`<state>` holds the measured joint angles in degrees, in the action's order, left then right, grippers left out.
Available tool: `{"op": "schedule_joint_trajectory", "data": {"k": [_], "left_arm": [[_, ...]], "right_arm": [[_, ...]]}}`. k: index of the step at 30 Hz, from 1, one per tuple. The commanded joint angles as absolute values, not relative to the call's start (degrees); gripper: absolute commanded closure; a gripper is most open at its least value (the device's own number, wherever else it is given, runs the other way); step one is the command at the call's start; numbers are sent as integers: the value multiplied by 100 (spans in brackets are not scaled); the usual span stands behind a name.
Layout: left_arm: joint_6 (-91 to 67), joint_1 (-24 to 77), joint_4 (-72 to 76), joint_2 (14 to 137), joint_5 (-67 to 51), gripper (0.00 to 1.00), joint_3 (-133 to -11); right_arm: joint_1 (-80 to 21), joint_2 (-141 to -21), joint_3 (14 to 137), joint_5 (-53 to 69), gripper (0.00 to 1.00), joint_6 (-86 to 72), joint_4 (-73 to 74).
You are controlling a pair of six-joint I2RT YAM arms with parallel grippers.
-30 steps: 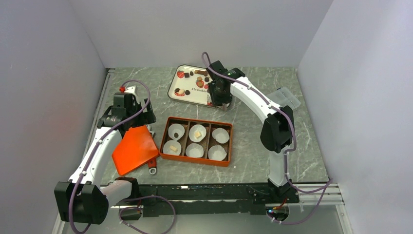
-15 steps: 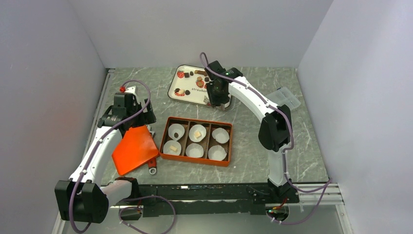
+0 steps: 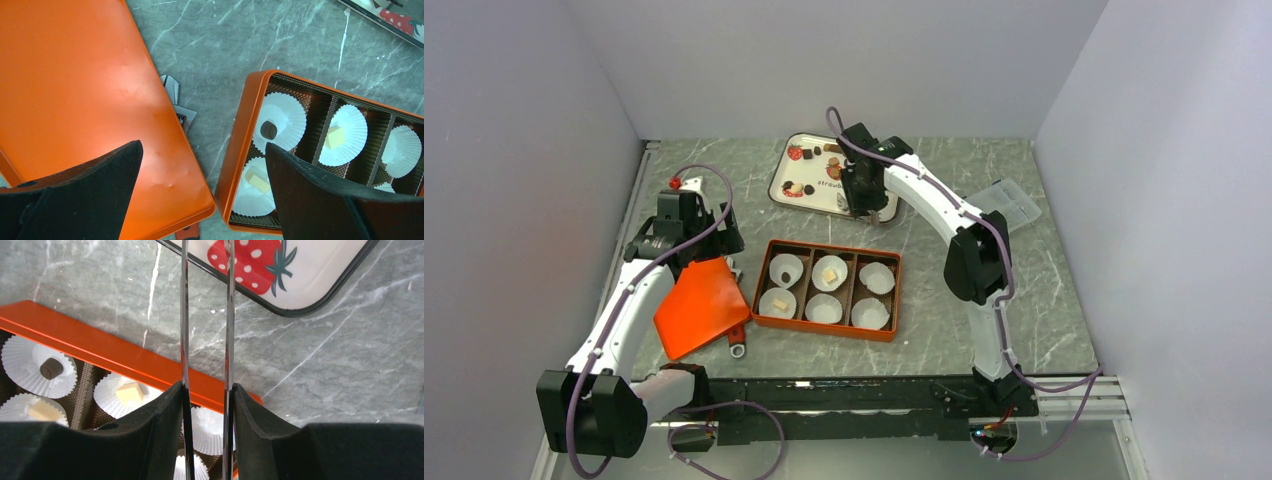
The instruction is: Pack the chocolate
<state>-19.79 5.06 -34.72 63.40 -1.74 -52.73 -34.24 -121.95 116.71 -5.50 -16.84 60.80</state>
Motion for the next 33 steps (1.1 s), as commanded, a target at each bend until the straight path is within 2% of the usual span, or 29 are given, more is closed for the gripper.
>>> {"op": "schedule_joint_trajectory", "data": {"k": [1, 14, 27, 33], "left_arm": [[-1976, 483, -3322, 6311, -264, 1, -5308], [-1971, 483, -3327, 6302, -268, 1, -5304], [-1969, 483, -3340, 6302, -255, 1, -5317], [-1963, 483, -3340, 6285, -247, 1, -5317]], "right_arm": [[-3480, -12338, 12172, -662, 59, -1593, 6212], [-3535, -12513, 12351, -694, 61, -1560, 6321], [-3577, -12495, 12602, -823, 72, -1595, 6440], [-3521, -12257, 12582, -933, 72, -1716, 6299]]}}
